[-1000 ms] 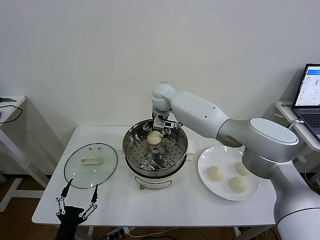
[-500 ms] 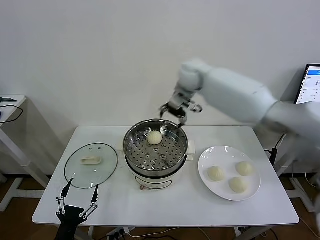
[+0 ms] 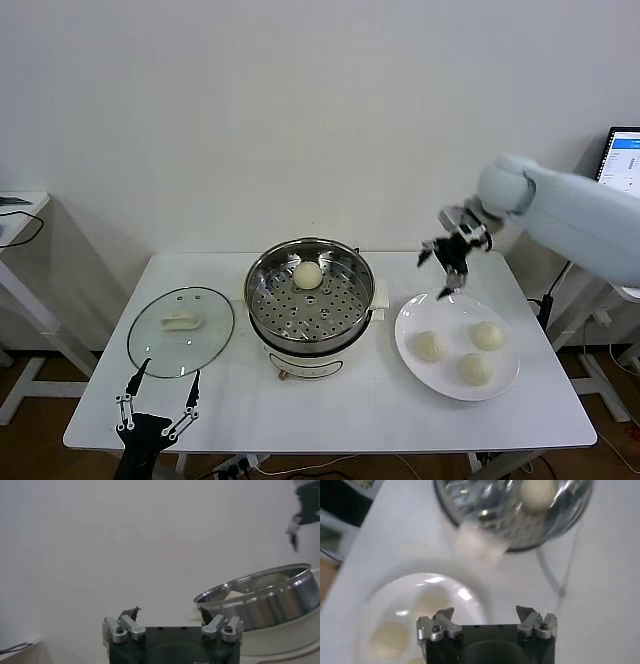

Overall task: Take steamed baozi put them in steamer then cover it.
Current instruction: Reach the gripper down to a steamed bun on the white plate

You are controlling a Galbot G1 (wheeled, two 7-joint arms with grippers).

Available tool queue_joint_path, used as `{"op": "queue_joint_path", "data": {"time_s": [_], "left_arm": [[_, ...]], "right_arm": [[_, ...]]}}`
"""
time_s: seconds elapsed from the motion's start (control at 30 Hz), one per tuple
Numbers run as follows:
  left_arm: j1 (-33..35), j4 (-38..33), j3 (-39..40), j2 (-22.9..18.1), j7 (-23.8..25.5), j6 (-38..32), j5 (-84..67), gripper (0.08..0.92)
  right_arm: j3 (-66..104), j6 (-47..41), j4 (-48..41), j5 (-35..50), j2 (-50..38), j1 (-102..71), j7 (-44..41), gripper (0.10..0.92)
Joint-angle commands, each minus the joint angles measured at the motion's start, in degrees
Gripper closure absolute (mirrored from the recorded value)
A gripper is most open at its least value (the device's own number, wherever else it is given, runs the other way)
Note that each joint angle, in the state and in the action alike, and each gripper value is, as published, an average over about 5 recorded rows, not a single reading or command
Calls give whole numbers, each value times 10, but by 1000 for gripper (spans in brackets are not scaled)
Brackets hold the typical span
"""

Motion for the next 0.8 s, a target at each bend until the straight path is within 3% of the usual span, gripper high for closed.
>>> {"op": "queue_joint_path", "data": {"time_s": [0.03,0.2,0.8], "left_arm": [[1,1,1,-2,0,0,5,177],[2,3,1,-4,-1,-1,8,177],[7,12,-2,-14,-1,-7,16,177]], "right_arm": [[-36,-53,35,33,-64,-66,47,203],[-9,-62,7,27,-32,-105,90,203],[33,-52,-63,-7,40,-166,114,203]]}}
